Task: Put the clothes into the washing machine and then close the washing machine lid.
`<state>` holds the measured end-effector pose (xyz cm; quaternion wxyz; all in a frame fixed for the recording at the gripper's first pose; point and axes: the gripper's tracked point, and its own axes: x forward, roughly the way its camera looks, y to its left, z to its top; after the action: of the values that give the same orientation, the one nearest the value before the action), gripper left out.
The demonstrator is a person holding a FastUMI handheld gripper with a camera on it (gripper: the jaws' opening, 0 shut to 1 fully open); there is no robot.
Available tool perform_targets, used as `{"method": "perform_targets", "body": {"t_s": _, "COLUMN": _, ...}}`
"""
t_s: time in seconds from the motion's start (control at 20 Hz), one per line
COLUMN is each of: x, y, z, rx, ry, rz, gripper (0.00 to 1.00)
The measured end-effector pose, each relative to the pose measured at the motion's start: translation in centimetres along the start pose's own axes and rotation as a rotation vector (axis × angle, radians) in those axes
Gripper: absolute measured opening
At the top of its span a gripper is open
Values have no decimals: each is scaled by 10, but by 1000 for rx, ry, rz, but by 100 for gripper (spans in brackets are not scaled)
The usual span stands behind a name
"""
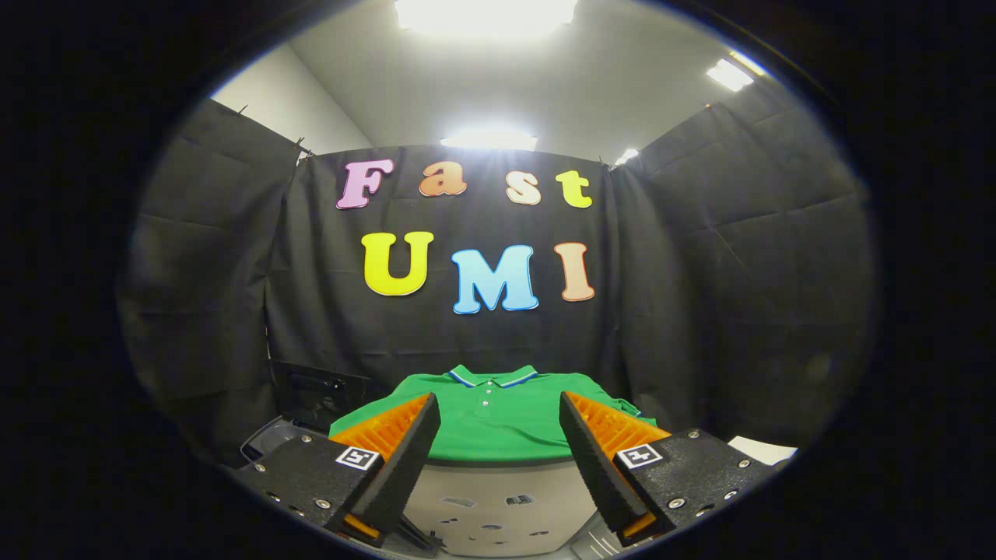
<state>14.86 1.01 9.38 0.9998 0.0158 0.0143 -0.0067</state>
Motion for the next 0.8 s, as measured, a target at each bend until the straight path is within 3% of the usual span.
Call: {"method": "perform_targets", "body": {"t_s": 0.8, "x": 146, "y": 6, "z": -18, "rx": -30, "ry": 189, "rz": 74, "gripper": 95}}
